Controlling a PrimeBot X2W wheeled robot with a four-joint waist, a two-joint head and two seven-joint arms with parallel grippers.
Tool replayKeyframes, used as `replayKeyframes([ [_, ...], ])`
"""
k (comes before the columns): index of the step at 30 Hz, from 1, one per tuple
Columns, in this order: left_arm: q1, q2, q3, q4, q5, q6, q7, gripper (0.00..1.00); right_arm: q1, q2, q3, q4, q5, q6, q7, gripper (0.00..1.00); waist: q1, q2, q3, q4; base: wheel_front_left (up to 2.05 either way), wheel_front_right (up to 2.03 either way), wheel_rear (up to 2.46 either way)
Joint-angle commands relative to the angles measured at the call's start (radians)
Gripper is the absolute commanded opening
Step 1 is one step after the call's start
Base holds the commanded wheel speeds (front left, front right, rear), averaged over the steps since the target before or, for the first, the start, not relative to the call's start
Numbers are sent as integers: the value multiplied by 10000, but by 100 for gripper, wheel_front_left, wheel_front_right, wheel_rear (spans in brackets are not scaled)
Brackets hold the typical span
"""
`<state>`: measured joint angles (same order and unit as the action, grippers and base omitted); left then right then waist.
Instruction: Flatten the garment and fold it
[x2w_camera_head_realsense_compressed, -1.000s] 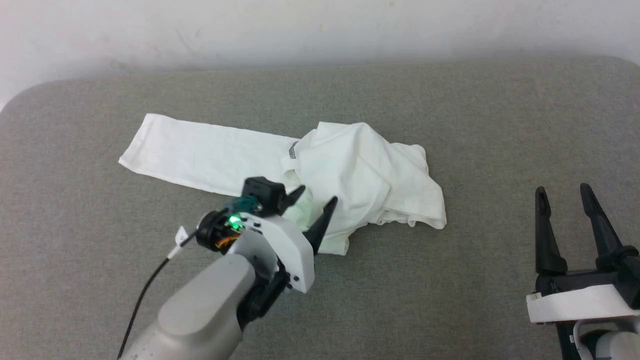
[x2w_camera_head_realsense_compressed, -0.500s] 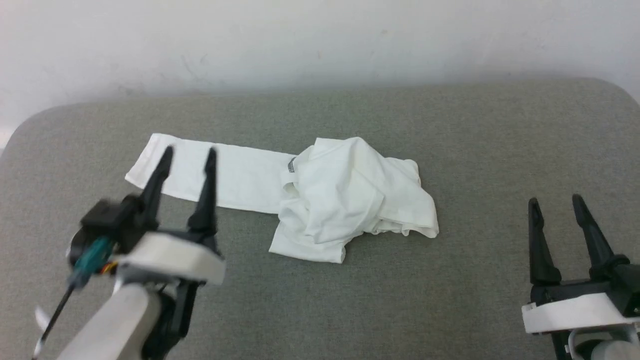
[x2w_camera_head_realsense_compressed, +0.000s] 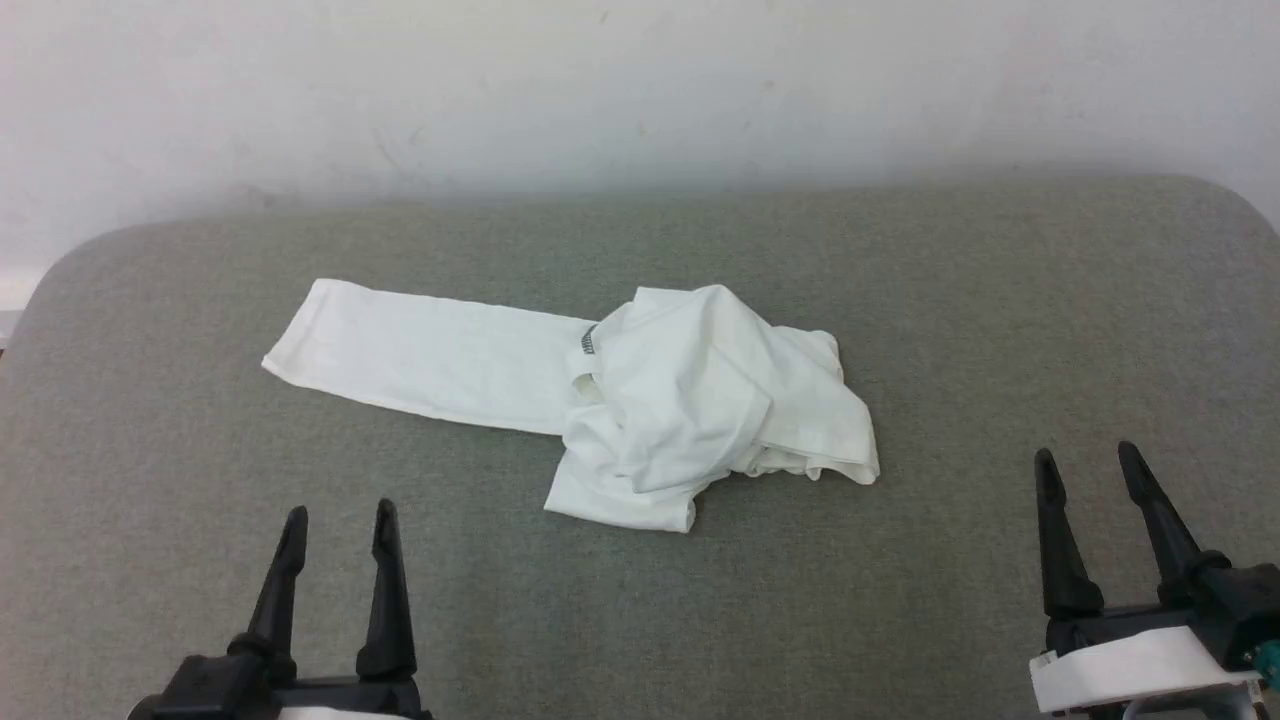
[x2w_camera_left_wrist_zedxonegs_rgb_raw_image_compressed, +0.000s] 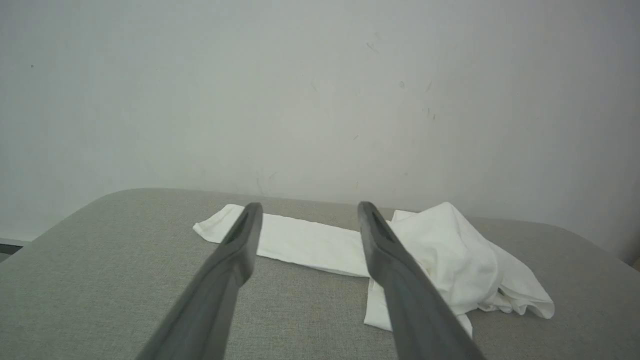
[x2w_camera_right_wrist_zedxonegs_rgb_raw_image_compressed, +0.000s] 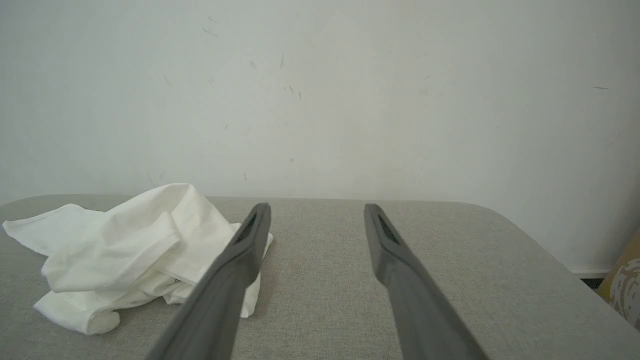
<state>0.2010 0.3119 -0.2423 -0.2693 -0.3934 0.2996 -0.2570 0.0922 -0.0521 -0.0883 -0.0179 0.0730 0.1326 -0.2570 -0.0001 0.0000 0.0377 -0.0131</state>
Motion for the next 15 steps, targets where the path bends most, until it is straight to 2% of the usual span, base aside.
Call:
replayKeyframes([
  [1, 31, -185, 188, 114, 249, -295, -46, 100, 65, 18, 32, -21, 24, -19, -24, 100, 1, 0, -20, 133, 0, 0, 0],
  [7, -155, -785, 713, 416, 746, -1191, -46, 100, -431, 18, 364, -244, -309, -19, 512, 100, 1, 0, 124, 439, 0, 0, 0],
  [15, -445, -1499, 1305, 735, 1214, -2061, -47, 100, -2383, 15, 1748, 161, -639, -19, 2302, 100, 1, 0, 859, 831, 0, 0, 0],
])
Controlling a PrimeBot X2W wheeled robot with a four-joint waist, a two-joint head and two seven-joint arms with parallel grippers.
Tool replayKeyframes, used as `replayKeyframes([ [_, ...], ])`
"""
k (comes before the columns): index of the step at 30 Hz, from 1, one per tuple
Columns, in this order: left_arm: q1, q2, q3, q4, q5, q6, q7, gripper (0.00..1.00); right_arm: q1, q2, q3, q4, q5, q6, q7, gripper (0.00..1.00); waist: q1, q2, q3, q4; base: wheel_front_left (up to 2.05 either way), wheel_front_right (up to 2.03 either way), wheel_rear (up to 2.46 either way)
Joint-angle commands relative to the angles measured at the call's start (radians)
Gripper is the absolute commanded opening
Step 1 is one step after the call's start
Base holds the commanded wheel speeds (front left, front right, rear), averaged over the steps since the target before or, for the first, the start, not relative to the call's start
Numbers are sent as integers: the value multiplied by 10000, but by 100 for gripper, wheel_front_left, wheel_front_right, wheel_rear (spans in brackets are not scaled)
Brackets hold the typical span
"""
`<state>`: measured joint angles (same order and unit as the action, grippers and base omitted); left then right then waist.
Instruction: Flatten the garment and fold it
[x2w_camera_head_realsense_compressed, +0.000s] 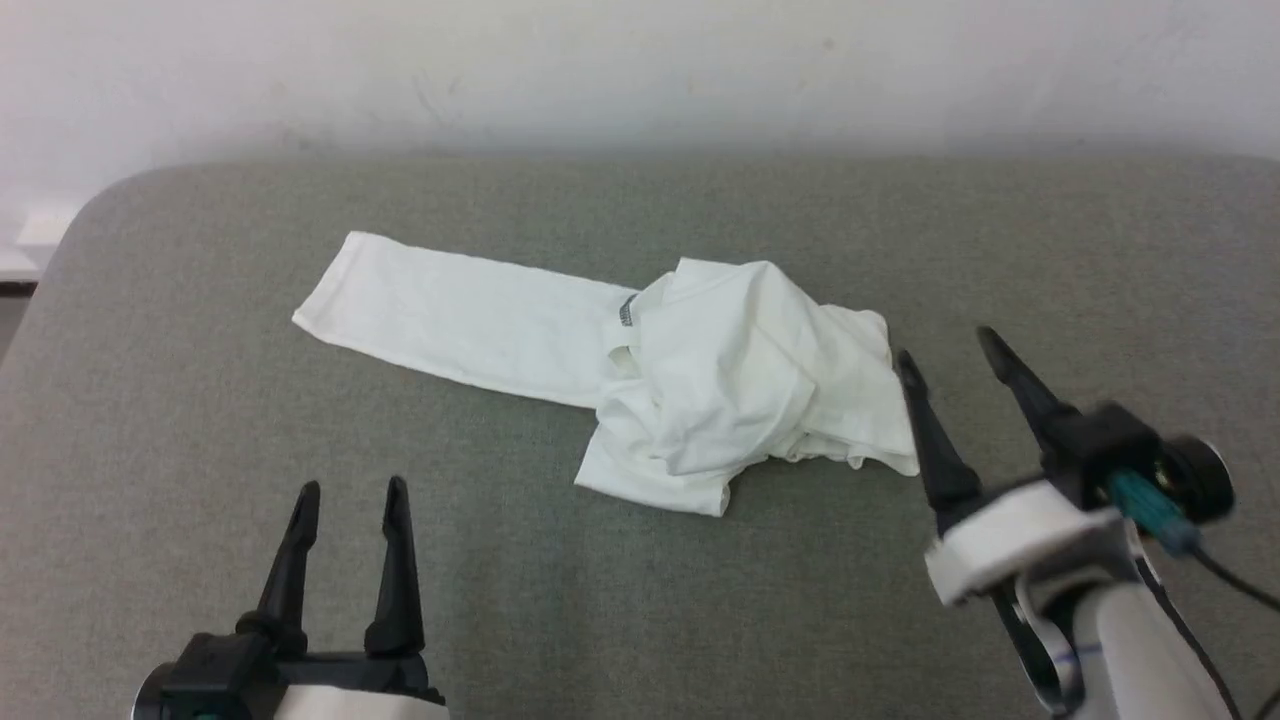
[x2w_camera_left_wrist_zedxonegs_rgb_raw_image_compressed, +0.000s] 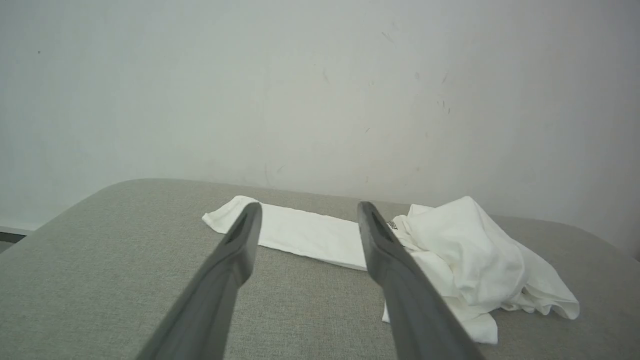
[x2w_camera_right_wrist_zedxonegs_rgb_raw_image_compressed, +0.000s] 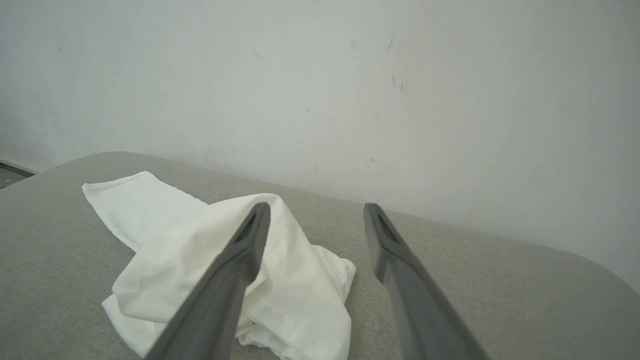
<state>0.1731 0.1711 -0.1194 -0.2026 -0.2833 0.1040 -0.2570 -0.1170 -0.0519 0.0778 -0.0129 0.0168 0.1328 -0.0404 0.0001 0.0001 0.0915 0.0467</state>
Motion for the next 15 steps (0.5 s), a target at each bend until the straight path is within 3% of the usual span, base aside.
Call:
replayKeyframes([
  [1, -230, -183, 126, 112, 168, -206, -47, 100, -578, 10, 202, 291, -73, -21, 377, 100, -1, -1, 426, 293, 0, 0, 0],
  [15, -1218, -997, 514, 798, 577, -1337, -47, 100, -3001, -772, 2130, 3516, 462, -21, 3178, 100, -1, -1, 1536, 1357, 0, 0, 0],
])
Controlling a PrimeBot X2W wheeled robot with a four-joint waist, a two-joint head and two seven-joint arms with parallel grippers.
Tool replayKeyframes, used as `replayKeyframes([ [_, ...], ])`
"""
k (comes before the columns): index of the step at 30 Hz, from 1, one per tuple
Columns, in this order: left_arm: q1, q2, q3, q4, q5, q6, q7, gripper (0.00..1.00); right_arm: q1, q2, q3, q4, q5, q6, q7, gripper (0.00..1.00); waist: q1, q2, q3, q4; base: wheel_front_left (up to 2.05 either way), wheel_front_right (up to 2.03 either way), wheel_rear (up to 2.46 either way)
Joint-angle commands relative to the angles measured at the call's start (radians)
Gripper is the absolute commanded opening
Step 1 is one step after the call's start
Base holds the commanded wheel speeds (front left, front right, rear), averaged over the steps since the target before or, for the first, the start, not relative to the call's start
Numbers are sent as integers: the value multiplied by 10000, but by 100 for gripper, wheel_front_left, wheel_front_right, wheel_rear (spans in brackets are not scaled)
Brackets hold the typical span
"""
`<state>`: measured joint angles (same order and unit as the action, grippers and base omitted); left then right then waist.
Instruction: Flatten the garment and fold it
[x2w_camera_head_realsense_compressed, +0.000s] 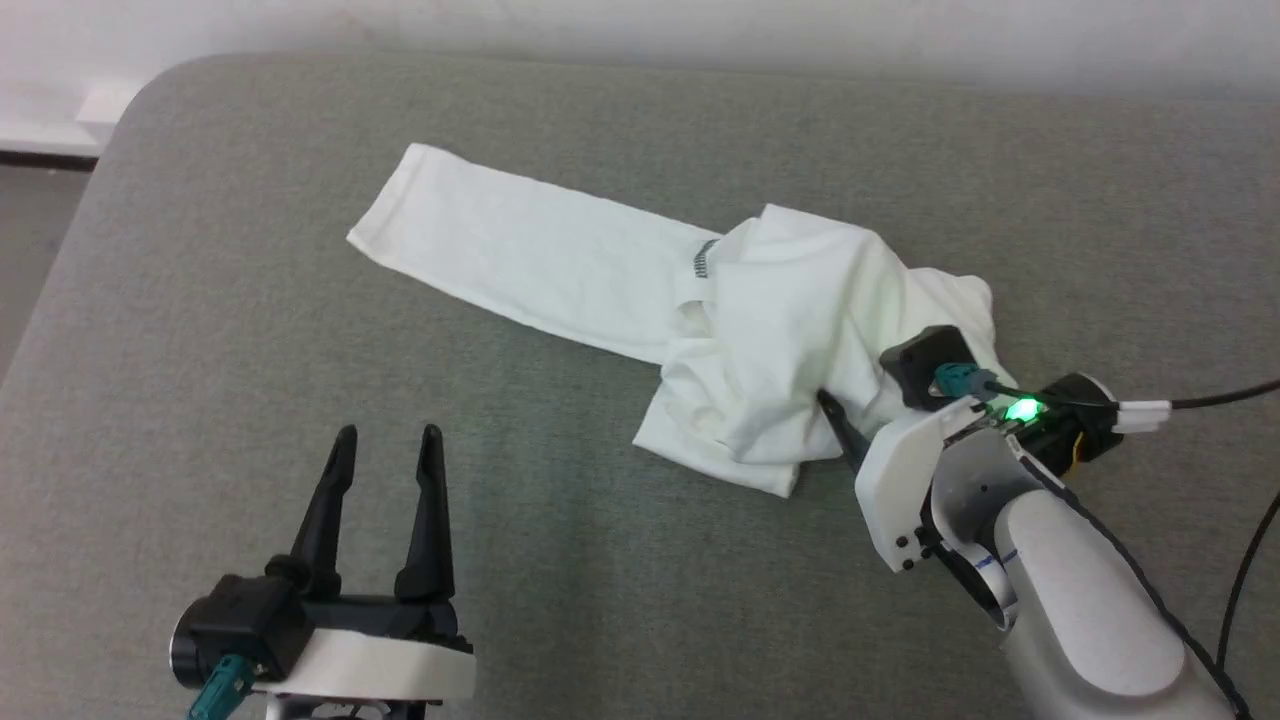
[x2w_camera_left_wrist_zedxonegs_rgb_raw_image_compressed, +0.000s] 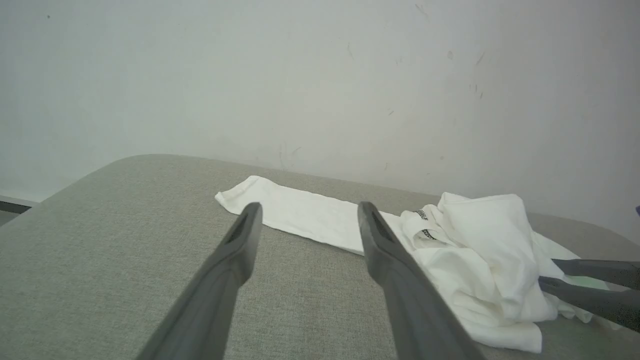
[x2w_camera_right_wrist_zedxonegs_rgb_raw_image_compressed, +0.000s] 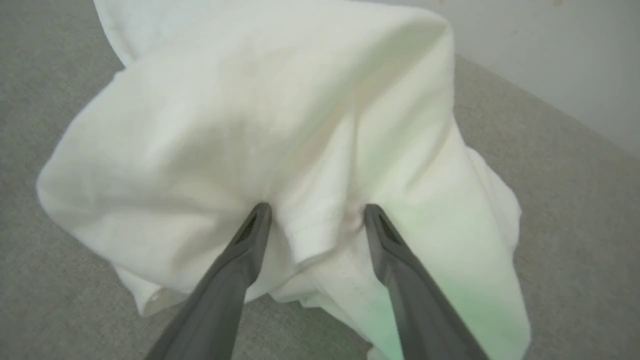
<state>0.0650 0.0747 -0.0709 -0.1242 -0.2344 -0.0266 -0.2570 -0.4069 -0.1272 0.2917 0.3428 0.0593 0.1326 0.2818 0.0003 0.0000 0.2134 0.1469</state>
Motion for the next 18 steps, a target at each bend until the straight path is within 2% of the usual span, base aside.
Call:
replayKeyframes([
  [1, -183, -69, 51, 58, 94, -79, -47, 100, -169, -70, 115, 149, 85, -19, 147, 100, -3, 0, 350, 438, 0, 0, 0],
  [2, -217, -98, 82, 100, 102, -117, -47, 100, -241, -105, 228, 259, 138, -19, 251, 78, -3, 0, 369, 502, 0, 0, 0],
  [3, -234, -124, 132, 133, 108, -136, -47, 100, -303, -84, 217, 316, 219, -19, 272, 20, -3, 0, 375, 537, 0, 0, 0],
  [4, -239, -146, 182, 156, 113, -151, -47, 100, -347, -63, 212, 353, 273, -19, 300, 0, -3, 0, 373, 562, 0, 0, 0],
  [8, -181, -201, 337, 274, 161, -191, -47, 100, -468, -44, 199, 277, 351, -19, 173, 0, -3, 0, 190, 520, 0, 0, 0],
  [12, -27, -225, 499, 326, 186, -195, -47, 100, -592, -76, 161, -68, 478, -19, -88, 0, -3, 0, -243, 192, 0, 0, 0],
  [15, 108, -233, 603, 333, 256, -197, -47, 100, -755, -175, -137, -470, 589, -19, -256, 0, -3, 0, -591, -163, 0, 0, 0],
  [18, 297, -237, 724, 286, 348, -180, -47, 100, -803, -391, -865, -1068, 645, -19, -389, 0, -3, 0, -897, -569, 0, 0, 0],
])
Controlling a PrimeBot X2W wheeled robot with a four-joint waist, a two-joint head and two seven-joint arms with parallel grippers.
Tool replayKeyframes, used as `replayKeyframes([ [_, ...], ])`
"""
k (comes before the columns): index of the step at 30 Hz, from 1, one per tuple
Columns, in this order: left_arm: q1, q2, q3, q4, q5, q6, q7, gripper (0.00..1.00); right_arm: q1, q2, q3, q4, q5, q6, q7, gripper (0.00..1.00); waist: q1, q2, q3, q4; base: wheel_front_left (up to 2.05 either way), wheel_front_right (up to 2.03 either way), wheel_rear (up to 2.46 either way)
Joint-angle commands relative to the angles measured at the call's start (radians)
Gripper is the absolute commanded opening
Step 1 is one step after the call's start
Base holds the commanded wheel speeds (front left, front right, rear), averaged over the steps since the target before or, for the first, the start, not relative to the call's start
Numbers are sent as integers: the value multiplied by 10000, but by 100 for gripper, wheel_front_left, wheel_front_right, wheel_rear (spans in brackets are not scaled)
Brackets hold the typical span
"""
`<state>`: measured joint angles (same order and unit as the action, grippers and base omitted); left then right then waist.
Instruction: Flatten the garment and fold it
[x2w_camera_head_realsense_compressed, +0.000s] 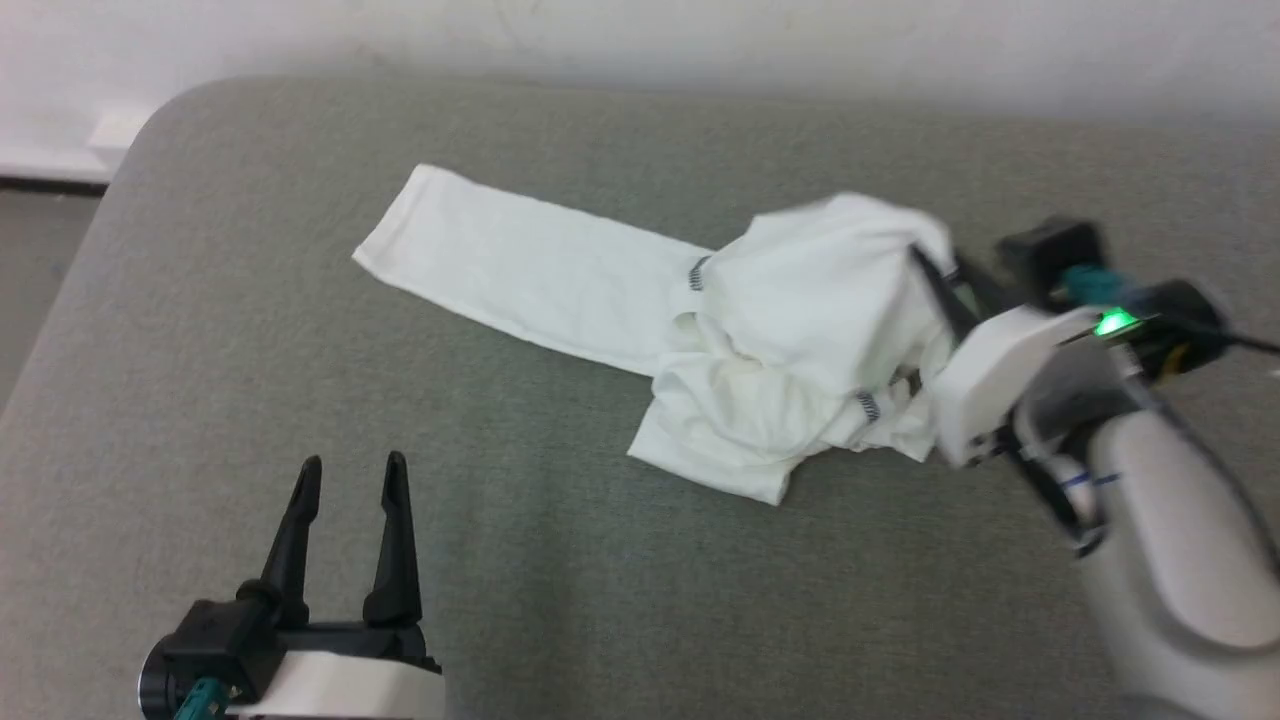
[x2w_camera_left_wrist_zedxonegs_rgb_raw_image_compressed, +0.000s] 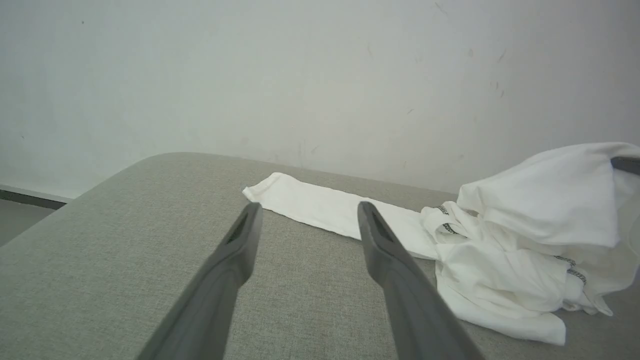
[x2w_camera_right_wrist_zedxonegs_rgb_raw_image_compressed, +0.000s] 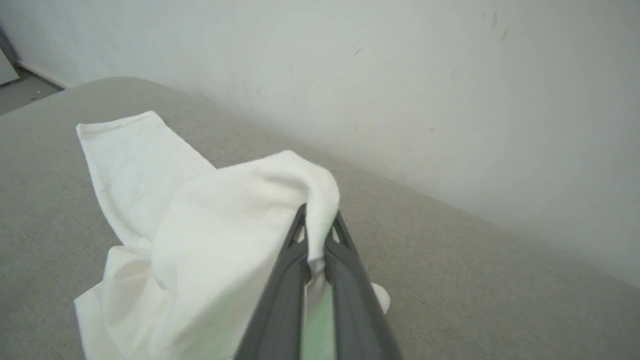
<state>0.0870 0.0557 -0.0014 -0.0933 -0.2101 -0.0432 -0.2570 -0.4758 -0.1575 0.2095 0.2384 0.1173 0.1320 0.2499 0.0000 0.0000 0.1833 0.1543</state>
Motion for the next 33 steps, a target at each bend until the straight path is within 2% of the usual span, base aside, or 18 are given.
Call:
replayKeyframes([
  [1, 142, -48, 61, -47, 137, -9, -47, 100, -50, -188, -389, -270, 49, -13, -80, 0, 0, 0, -655, -761, 0, 0, 0],
  [4, 309, -50, 148, -105, 203, -11, -47, 100, 559, -424, -1722, -1110, -71, -13, 11, 0, 0, 0, -757, -1079, 0, 0, 0],
  [7, 444, -51, 152, -120, 233, -47, -47, 100, 1852, -387, -3391, -2068, -337, -13, 225, 0, 0, 0, -732, -1258, 0, 0, 0],
  [12, 528, -52, 78, -23, 200, -149, -47, 100, 4784, 553, -5957, -3090, -892, -13, 491, 0, 0, 0, -614, -1326, 0, 0, 0],
  [15, 563, -53, 91, 41, 187, -178, -47, 100, 6113, 947, -6462, -2841, -1172, -13, 353, 0, 0, 0, -582, -1349, 0, 0, 0],
  [16, 579, -53, 98, 73, 198, -192, -47, 100, 6328, 1007, -6453, -2671, -1132, -13, 242, 16, 0, 0, -586, -1368, 0, 0, 0],
  [17, 590, -53, 106, 107, 214, -206, -47, 100, 6450, 1039, -6383, -2489, -1089, -13, 126, 49, 0, 0, -605, -1386, 0, 0, 0],
  [18, 604, -53, 120, 139, 228, -220, -47, 100, 6491, 1055, -6254, -2323, -1069, -13, 14, 100, 0, 0, -641, -1402, 0, 0, 0],
  [21, 619, -53, 144, 224, 278, -263, -47, 100, 6170, 1067, -5680, -2052, -663, -13, -280, 100, 0, 0, -765, -1400, 0, 0, 0],
  [24, 622, -53, 111, 293, 313, -294, -47, 100, 5532, 1069, -4926, -2606, -499, -13, -410, 100, 0, 0, -920, -1333, 0, 0, 0],
  [28, 615, -54, -52, 343, 281, -303, -47, 100, 4511, 666, -3457, -3634, -643, -13, 143, 100, 0, 0, -965, -1137, 0, 0, 0],
  [33, 422, -54, -238, 340, 159, -280, -47, 100, 3239, 39, -1884, -3290, -293, -13, 1126, 100, 0, 0, -687, -632, 0, 0, 0],
])
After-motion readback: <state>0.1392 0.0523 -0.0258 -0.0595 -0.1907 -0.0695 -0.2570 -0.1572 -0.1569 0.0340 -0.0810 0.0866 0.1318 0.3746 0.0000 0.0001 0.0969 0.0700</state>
